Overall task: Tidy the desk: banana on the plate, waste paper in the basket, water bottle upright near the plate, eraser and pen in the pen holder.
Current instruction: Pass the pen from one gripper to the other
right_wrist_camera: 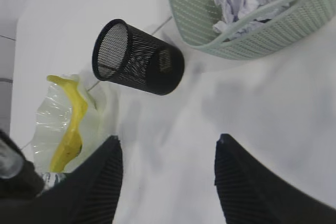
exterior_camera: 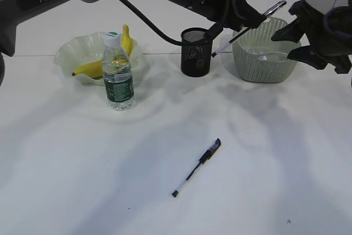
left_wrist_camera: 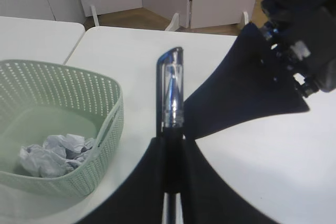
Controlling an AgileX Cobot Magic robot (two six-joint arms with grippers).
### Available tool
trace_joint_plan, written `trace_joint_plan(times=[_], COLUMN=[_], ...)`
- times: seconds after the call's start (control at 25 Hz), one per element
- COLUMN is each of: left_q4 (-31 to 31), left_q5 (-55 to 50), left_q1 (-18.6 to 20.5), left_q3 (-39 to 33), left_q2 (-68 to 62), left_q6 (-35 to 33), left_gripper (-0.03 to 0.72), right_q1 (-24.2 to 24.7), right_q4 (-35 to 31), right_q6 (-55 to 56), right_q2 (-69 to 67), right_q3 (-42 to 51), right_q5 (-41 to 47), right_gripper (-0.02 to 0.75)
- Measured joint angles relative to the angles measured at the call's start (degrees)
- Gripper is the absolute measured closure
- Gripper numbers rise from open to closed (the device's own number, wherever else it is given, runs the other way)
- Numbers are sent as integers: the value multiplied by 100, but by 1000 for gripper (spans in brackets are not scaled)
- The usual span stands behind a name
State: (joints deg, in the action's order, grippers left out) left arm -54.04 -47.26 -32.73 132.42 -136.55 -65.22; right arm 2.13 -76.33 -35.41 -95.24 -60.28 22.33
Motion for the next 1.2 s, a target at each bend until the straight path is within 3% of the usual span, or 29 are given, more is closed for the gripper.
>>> trace_joint_plan(times=[0.32,0.76,1.2], left_q4=[-4,-40,63], left_q5=[220,573,727], left_q1=[0,0,0], left_q3=[0,0,0], left_q2=[0,0,-9], left_q6=[60,135,214], left_gripper=[672,672,672], right_q1=[0,0,0], right_q4=[-1477,-1651,-2429], right_q6=[-1527,-1921,-2568], right_q2=[0,0,0], right_q3=[0,0,0], right_q5=[222,458,500], right_gripper=[313,313,313])
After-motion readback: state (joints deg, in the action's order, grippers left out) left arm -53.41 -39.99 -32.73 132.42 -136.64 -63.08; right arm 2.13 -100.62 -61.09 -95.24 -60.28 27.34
